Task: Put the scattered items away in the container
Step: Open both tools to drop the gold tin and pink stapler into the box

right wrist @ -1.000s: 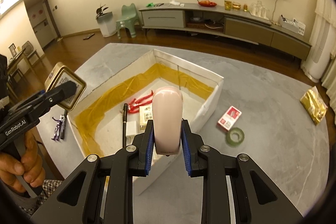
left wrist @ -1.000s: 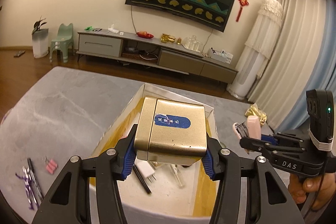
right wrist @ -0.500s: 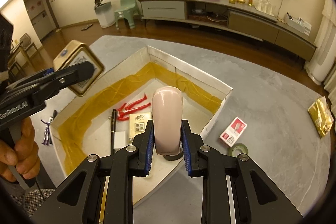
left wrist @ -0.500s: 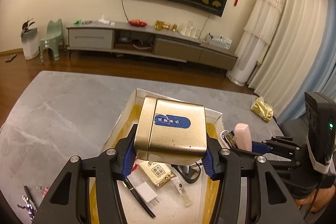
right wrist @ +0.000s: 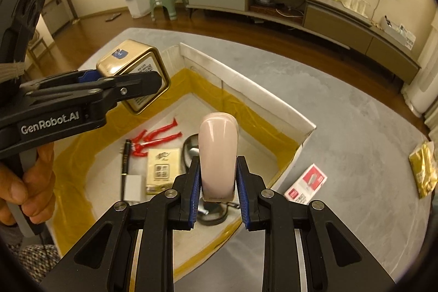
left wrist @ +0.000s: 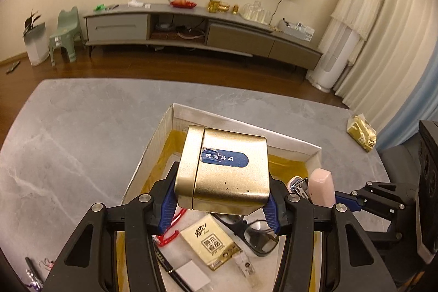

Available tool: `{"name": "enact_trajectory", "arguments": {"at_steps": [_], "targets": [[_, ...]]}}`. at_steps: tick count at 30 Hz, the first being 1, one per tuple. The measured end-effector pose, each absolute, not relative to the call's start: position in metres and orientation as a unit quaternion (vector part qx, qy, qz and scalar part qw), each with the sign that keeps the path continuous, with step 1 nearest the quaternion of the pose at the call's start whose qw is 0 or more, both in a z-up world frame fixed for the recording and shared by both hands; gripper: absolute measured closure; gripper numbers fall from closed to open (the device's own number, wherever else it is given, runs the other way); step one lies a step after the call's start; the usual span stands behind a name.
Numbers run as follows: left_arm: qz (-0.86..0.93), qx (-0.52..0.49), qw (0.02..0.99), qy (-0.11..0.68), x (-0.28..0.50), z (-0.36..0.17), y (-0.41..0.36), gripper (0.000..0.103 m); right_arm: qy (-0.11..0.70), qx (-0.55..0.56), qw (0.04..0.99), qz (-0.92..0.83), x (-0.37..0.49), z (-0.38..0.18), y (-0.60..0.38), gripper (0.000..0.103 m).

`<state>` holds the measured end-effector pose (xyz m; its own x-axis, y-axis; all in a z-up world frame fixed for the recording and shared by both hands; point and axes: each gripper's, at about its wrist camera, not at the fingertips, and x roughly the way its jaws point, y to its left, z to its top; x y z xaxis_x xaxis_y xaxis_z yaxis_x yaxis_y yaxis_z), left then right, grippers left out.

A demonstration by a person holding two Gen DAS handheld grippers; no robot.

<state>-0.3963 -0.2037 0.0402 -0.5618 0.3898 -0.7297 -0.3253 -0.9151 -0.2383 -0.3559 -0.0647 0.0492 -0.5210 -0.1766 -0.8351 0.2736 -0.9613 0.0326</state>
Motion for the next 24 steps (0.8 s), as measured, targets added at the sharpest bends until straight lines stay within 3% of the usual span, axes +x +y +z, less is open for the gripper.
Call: {"name": "enact_trajectory", "arguments": {"at_steps": [8, 24], "targets": [[0.866, -0.463, 0.188, -0.041, -0.425, 0.002, -0.190, 0.048, 0.092, 0.476, 0.110, -0.868, -0.371, 0.026, -0.061, 0.071], [0.871, -0.448, 0.198, -0.026, -0.400, 0.022, -0.202, 0.048, 0.033, 0.471, 0.142, -0.870, -0.345, 0.041, -0.054, 0.070]]}}
